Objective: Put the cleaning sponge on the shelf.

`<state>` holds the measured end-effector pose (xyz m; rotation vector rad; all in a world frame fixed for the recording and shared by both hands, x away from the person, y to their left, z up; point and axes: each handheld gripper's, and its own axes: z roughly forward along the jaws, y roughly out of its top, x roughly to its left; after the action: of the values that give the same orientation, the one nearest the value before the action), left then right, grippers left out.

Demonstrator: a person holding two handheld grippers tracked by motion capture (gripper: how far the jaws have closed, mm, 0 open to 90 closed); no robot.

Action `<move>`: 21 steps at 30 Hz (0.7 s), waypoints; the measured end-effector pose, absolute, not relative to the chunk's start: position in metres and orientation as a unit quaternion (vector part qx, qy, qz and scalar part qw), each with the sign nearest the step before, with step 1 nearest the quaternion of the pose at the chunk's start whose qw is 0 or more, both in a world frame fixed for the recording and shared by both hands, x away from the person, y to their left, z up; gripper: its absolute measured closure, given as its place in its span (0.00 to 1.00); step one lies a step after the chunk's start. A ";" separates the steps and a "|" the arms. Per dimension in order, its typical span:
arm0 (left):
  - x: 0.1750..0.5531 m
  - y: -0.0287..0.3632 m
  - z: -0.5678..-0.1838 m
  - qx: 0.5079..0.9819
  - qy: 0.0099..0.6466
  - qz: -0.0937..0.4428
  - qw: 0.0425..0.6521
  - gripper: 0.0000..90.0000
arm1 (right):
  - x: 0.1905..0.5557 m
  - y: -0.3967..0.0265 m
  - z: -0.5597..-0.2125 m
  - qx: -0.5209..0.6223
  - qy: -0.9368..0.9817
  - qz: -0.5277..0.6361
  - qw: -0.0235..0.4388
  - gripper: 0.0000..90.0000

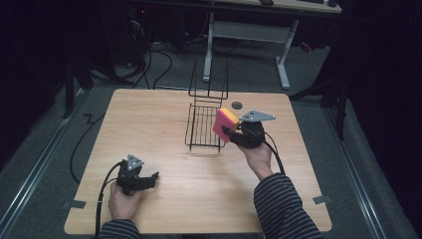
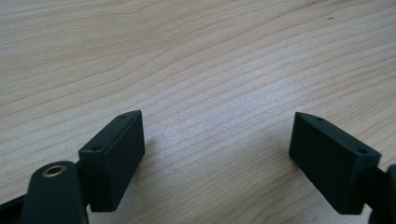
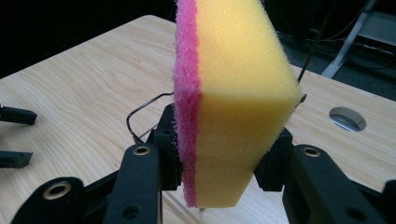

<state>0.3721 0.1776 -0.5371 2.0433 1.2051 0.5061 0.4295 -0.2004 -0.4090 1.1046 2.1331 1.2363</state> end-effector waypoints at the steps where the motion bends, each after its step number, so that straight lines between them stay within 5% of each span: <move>1: 0.372 0.178 -0.537 0.789 0.465 0.195 0.350 0.21 | 0.432 -0.197 -0.408 0.398 0.772 0.446 0.218 0.68; 21: 0.372 0.178 -0.537 0.789 0.465 0.196 0.350 0.21 | 0.454 -0.171 -0.420 0.401 0.777 0.437 0.213 0.68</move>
<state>0.3721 0.1776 -0.5370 2.0445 1.2054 0.5068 0.4544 -0.1705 -0.4196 1.1137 2.1568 1.2120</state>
